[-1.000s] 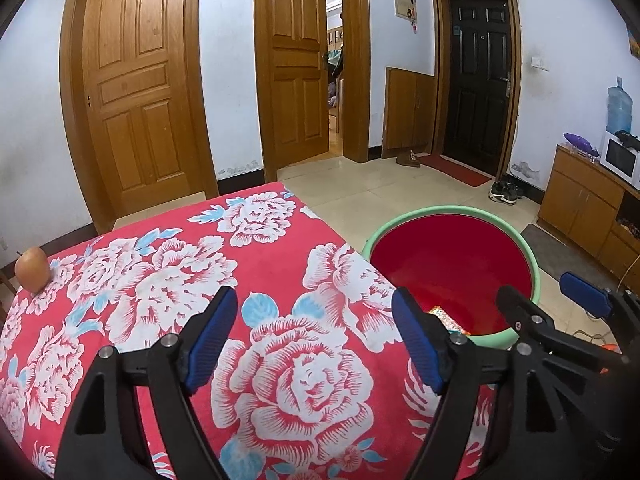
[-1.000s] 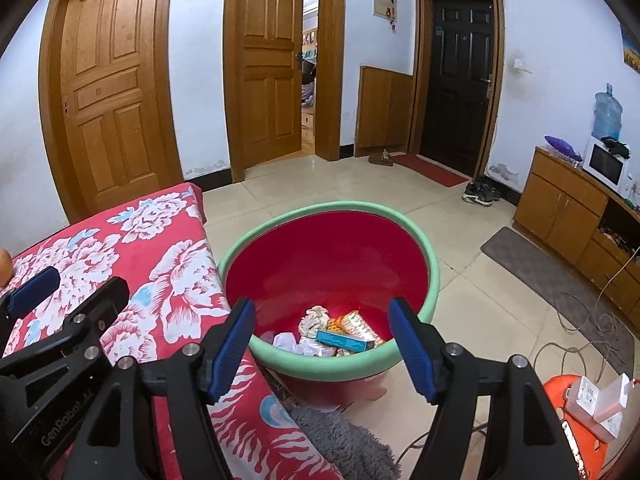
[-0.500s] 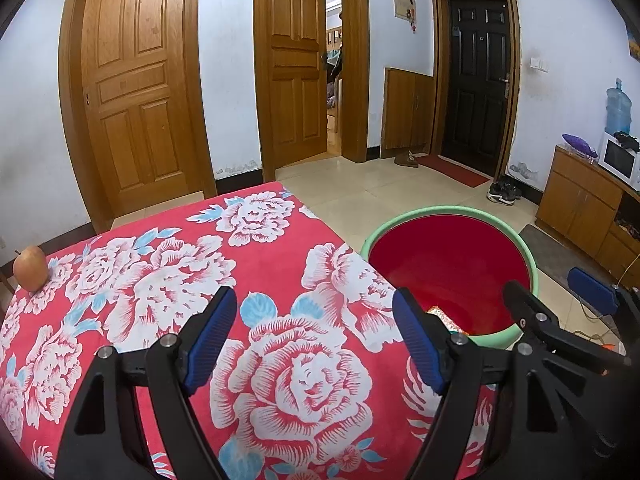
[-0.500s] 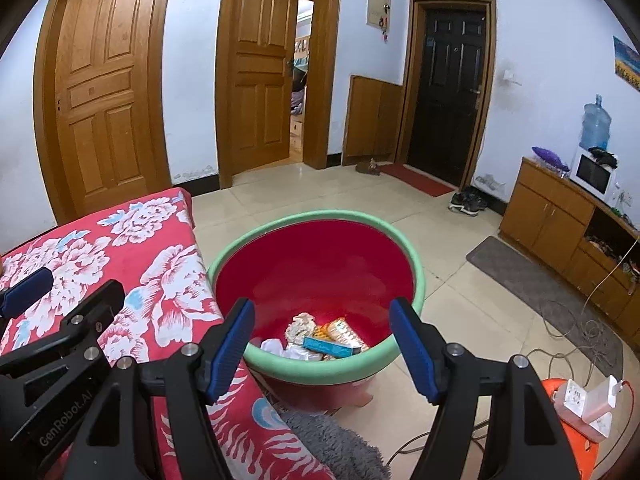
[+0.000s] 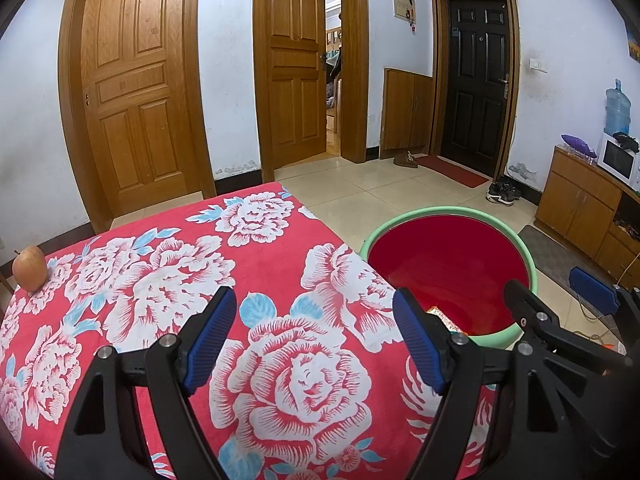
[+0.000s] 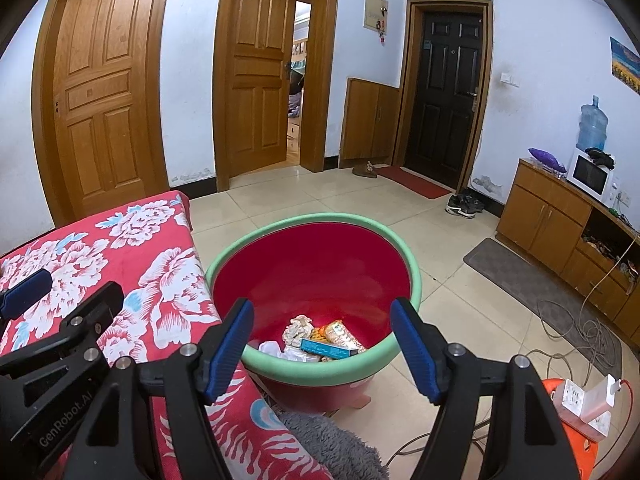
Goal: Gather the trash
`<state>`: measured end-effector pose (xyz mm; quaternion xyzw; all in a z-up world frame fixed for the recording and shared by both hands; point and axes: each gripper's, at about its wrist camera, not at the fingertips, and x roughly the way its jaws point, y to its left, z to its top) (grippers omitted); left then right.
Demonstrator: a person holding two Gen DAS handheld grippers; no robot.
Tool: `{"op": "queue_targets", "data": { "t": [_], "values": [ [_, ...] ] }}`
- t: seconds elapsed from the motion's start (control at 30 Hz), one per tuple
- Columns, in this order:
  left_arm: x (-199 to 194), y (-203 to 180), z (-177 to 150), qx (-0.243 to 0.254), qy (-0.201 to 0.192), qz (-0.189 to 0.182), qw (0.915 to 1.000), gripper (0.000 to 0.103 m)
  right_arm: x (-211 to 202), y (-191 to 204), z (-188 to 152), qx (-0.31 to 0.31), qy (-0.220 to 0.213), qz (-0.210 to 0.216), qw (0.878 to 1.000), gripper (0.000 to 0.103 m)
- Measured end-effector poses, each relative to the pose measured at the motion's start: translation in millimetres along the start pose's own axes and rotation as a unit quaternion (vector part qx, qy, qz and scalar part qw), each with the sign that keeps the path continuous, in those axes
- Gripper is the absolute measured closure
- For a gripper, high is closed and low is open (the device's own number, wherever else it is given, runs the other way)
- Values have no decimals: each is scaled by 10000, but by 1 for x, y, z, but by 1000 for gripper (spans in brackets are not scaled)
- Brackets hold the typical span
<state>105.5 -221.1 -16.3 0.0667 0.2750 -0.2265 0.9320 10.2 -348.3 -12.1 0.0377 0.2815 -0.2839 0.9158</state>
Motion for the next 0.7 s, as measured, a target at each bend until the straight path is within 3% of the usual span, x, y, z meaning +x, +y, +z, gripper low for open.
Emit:
{"op": "queue_targets", "data": {
  "t": [0.7],
  "values": [
    [0,1,0,-29,18,-18,10000,21,-1,-2,0,16,-21,-32,10000,29]
  ]
}}
